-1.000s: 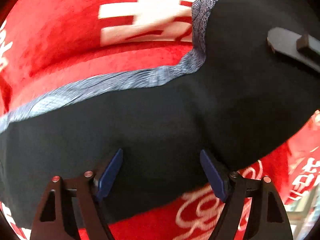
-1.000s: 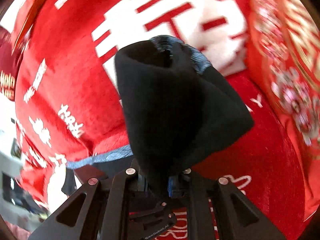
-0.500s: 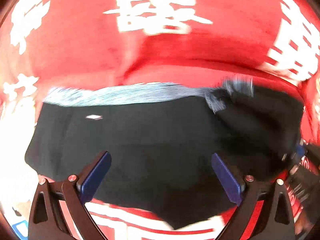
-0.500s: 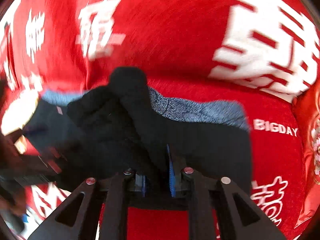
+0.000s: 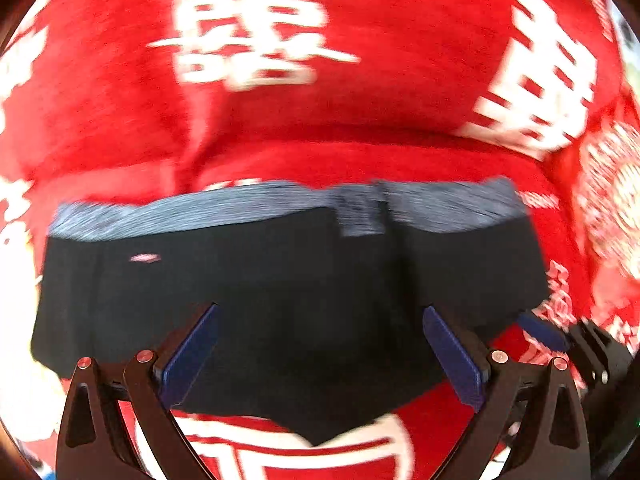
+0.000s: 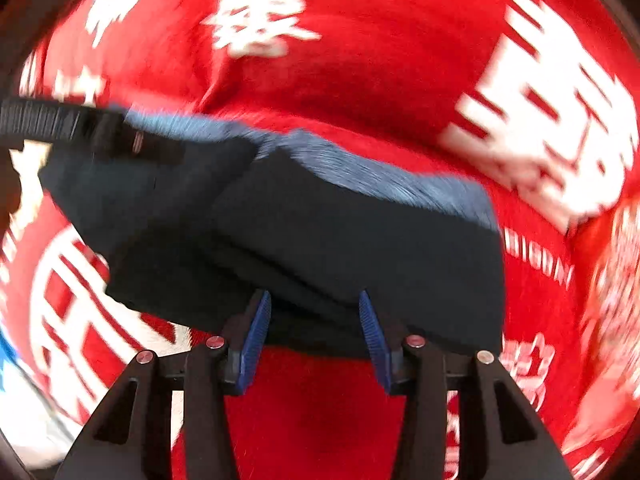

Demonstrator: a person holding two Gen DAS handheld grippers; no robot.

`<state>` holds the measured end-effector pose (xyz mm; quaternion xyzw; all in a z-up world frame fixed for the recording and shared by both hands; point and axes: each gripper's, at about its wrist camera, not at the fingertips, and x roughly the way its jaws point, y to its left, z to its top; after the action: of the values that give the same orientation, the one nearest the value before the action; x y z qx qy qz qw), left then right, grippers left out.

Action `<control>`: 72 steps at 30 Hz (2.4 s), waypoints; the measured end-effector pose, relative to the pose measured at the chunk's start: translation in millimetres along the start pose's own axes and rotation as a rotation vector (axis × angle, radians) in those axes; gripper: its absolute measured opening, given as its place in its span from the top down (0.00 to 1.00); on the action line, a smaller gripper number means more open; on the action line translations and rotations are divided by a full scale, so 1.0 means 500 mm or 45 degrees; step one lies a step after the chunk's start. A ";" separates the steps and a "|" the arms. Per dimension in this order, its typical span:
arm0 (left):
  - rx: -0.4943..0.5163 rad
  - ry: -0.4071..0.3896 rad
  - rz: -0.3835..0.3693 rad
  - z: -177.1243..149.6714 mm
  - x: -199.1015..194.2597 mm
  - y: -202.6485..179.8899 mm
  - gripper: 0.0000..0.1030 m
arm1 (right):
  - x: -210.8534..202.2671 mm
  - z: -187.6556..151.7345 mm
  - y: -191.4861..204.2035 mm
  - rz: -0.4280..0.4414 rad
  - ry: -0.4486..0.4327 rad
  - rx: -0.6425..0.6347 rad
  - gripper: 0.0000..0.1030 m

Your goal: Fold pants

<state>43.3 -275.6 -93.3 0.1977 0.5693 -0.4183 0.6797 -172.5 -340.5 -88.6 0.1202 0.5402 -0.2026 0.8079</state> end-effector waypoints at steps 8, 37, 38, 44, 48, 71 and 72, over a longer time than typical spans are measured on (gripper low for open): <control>0.090 0.159 -0.109 0.043 0.084 -0.100 0.57 | -0.012 -0.028 -0.164 0.196 0.089 0.366 0.53; -0.155 0.060 0.232 -0.053 0.047 -0.038 0.14 | 0.160 0.125 -0.197 0.264 0.189 0.265 0.65; -0.186 0.067 0.255 -0.058 0.040 -0.026 0.14 | 0.157 0.122 -0.184 0.279 0.202 0.247 0.66; -0.371 0.082 0.368 -0.100 0.002 0.054 0.14 | 0.143 0.108 -0.040 0.262 0.253 0.035 0.65; -0.485 0.062 0.419 -0.131 -0.024 0.113 0.14 | 0.141 0.107 0.050 0.188 0.242 -0.108 0.67; -0.600 0.067 0.348 -0.150 -0.013 0.316 0.14 | 0.151 0.133 0.111 -0.056 0.336 -0.017 0.68; -0.602 0.063 0.347 -0.150 -0.016 0.321 0.14 | 0.150 0.133 0.113 -0.061 0.340 -0.018 0.68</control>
<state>125.2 -125.1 -139.4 0.1183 0.6356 -0.1736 0.7429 -66.8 -332.7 -133.3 0.1272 0.6472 -0.2003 0.7245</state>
